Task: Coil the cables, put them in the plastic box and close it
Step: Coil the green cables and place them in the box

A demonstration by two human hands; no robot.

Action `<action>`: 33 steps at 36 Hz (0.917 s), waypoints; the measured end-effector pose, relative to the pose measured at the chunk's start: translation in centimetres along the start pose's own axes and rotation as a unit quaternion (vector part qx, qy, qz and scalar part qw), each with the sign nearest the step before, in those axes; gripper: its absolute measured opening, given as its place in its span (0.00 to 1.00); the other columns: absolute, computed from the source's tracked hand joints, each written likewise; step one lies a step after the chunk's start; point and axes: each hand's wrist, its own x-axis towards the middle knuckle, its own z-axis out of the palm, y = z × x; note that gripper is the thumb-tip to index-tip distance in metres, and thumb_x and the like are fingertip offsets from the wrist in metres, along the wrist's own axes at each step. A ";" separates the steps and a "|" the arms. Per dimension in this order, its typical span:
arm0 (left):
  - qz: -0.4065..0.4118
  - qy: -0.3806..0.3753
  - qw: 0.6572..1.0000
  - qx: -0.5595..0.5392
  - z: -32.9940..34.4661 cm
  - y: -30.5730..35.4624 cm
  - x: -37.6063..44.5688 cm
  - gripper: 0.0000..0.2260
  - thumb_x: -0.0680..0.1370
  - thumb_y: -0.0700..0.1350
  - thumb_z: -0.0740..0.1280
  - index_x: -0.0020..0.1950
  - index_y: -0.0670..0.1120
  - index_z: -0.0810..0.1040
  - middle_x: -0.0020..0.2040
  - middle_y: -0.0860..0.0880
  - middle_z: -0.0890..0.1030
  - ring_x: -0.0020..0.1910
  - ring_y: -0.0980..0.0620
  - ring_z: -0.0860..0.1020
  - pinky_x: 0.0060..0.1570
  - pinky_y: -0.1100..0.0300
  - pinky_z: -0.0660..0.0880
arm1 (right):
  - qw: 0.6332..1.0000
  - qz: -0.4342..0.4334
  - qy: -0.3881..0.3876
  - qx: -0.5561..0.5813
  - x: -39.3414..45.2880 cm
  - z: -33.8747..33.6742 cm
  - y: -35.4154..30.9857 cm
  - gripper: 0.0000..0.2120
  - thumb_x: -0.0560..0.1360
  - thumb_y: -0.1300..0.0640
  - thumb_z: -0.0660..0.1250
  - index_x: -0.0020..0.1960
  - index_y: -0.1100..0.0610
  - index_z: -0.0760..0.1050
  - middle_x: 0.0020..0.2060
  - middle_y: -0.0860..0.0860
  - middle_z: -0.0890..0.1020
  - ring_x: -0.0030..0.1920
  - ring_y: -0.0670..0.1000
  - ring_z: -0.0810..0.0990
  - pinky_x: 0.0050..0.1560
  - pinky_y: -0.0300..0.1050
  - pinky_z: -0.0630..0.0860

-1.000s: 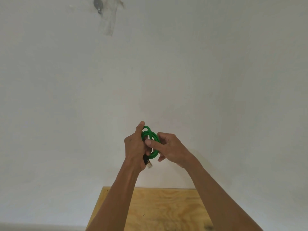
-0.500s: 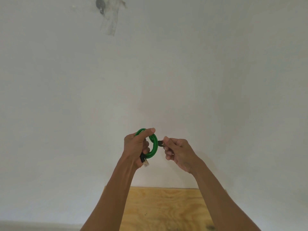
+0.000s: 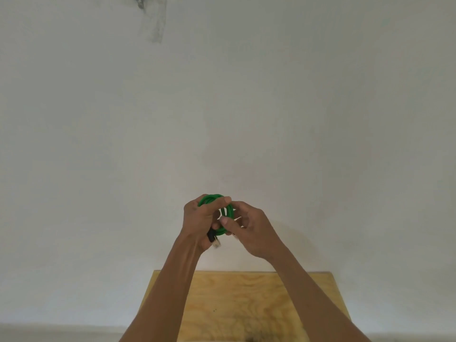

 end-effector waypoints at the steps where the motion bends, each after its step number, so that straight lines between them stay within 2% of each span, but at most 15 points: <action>1: 0.002 0.008 1.000 0.006 0.0 -0.1 -0.1 0.09 0.69 0.37 0.77 0.37 0.40 0.78 0.24 0.46 0.67 0.21 0.50 0.64 0.27 0.59 0.69 | 0.999 -0.006 0.025 -0.026 -0.1 0.3 0.0 0.12 0.78 0.54 0.69 0.61 0.49 0.78 0.43 0.46 0.85 0.41 0.46 0.84 0.44 0.39 0.80; 4: 0.000 0.034 0.999 0.013 0.3 -0.3 -0.3 0.16 0.69 0.44 0.79 0.31 0.44 0.73 0.24 0.47 0.64 0.21 0.49 0.62 0.28 0.58 0.65 | 0.994 0.001 0.092 -0.054 -0.5 1.3 -0.1 0.10 0.77 0.57 0.68 0.56 0.48 0.79 0.39 0.43 0.84 0.39 0.43 0.82 0.40 0.32 0.77; 7: -0.010 0.071 0.997 -0.003 0.2 -0.3 -0.3 0.22 0.73 0.51 0.76 0.28 0.46 0.66 0.25 0.47 0.62 0.22 0.49 0.60 0.26 0.58 0.62 | 0.998 0.053 0.014 0.016 -0.5 1.3 -0.3 0.04 0.79 0.53 0.66 0.52 0.50 0.79 0.35 0.41 0.82 0.35 0.43 0.78 0.38 0.35 0.73; 10: -0.010 0.058 0.998 -0.002 -0.4 -0.4 -0.3 0.21 0.74 0.48 0.74 0.27 0.47 0.67 0.25 0.48 0.62 0.22 0.51 0.59 0.24 0.59 0.60 | 0.990 0.089 -0.049 0.099 -0.7 0.8 -0.6 0.18 0.82 0.46 0.58 0.45 0.60 0.73 0.32 0.47 0.73 0.34 0.48 0.70 0.38 0.44 0.68; 13: -0.017 0.022 0.999 0.020 -0.9 -0.8 -0.6 0.19 0.73 0.45 0.75 0.28 0.46 0.70 0.23 0.50 0.63 0.21 0.52 0.60 0.22 0.61 0.60 | 0.994 0.095 -0.050 -0.028 -0.7 0.7 -0.7 0.31 0.81 0.34 0.46 0.44 0.60 0.72 0.34 0.52 0.75 0.35 0.52 0.71 0.43 0.46 0.71; 16: -0.025 0.002 0.999 0.043 -1.5 -1.4 -0.8 0.16 0.71 0.45 0.77 0.28 0.46 0.74 0.23 0.49 0.64 0.21 0.52 0.60 0.22 0.61 0.60 | 0.989 0.087 -0.037 -0.114 -0.6 0.4 -0.2 0.39 0.76 0.27 0.42 0.48 0.61 0.73 0.36 0.50 0.75 0.37 0.50 0.73 0.46 0.49 0.73; 19: -0.025 -0.005 0.997 0.074 -2.1 -1.5 -1.1 0.16 0.65 0.49 0.80 0.35 0.41 0.77 0.25 0.47 0.66 0.22 0.52 0.60 0.23 0.61 0.61 | 0.985 0.099 -0.012 -0.137 -0.8 -0.1 0.7 0.42 0.72 0.22 0.42 0.50 0.57 0.75 0.45 0.51 0.83 0.49 0.54 0.81 0.57 0.55 0.77; 20: -0.027 0.001 0.996 0.080 -2.2 -1.5 -1.3 0.17 0.65 0.50 0.80 0.35 0.41 0.76 0.25 0.48 0.66 0.22 0.52 0.60 0.23 0.61 0.61 | 0.986 0.098 -0.008 -0.134 -0.9 -0.2 0.9 0.40 0.71 0.21 0.43 0.49 0.55 0.74 0.44 0.51 0.83 0.48 0.54 0.81 0.57 0.56 0.77; 21: -0.029 0.011 0.996 0.080 -2.3 -1.5 -1.4 0.18 0.67 0.52 0.79 0.34 0.42 0.75 0.24 0.49 0.65 0.22 0.52 0.60 0.23 0.61 0.61 | 0.987 0.089 -0.010 -0.133 -1.1 -0.1 1.0 0.37 0.71 0.22 0.46 0.49 0.53 0.74 0.39 0.49 0.81 0.43 0.52 0.81 0.54 0.54 0.78; 23: -0.033 0.038 0.996 0.078 -2.2 -1.5 -1.6 0.21 0.72 0.54 0.76 0.29 0.45 0.71 0.23 0.50 0.63 0.21 0.51 0.59 0.24 0.60 0.60 | 0.986 0.056 -0.020 -0.155 -1.4 0.4 0.7 0.28 0.72 0.25 0.53 0.49 0.49 0.74 0.29 0.46 0.74 0.31 0.46 0.72 0.41 0.46 0.75; 24: -0.030 0.051 0.995 0.079 -2.1 -1.5 -1.7 0.22 0.73 0.55 0.75 0.28 0.45 0.70 0.23 0.49 0.63 0.21 0.51 0.60 0.24 0.60 0.61 | 0.986 0.041 -0.015 -0.163 -1.6 0.7 0.7 0.25 0.73 0.28 0.55 0.49 0.48 0.74 0.28 0.46 0.72 0.29 0.45 0.69 0.37 0.43 0.71; 25: -0.023 0.061 0.995 0.081 -2.1 -1.5 -1.8 0.22 0.73 0.56 0.74 0.28 0.45 0.70 0.23 0.49 0.63 0.21 0.51 0.60 0.25 0.60 0.61 | 0.986 0.025 -0.001 -0.162 -1.7 1.1 0.7 0.22 0.74 0.30 0.58 0.47 0.48 0.75 0.28 0.45 0.73 0.29 0.44 0.69 0.36 0.41 0.69; 28: -0.002 0.091 0.993 0.081 -2.2 -1.9 -2.2 0.23 0.71 0.59 0.76 0.30 0.45 0.70 0.26 0.46 0.63 0.23 0.49 0.60 0.26 0.58 0.62 | 0.986 0.005 0.023 -0.164 -2.4 2.2 0.6 0.13 0.76 0.40 0.66 0.43 0.49 0.76 0.36 0.44 0.79 0.40 0.44 0.76 0.40 0.35 0.71; 30: 0.008 0.115 0.990 0.085 -2.3 -2.1 -2.6 0.24 0.71 0.59 0.76 0.30 0.44 0.70 0.27 0.45 0.62 0.23 0.48 0.61 0.27 0.57 0.63 | 0.989 0.029 0.029 -0.139 -3.0 3.3 0.5 0.10 0.75 0.44 0.70 0.45 0.50 0.78 0.36 0.44 0.81 0.39 0.43 0.79 0.41 0.34 0.75; 33: 0.019 0.133 0.987 0.090 -2.2 -2.4 -3.2 0.24 0.72 0.60 0.75 0.29 0.45 0.71 0.25 0.46 0.65 0.22 0.47 0.65 0.28 0.55 0.67 | 0.988 0.057 0.118 -0.086 -3.7 5.3 0.6 0.07 0.76 0.50 0.70 0.53 0.50 0.80 0.36 0.46 0.85 0.37 0.43 0.83 0.42 0.39 0.79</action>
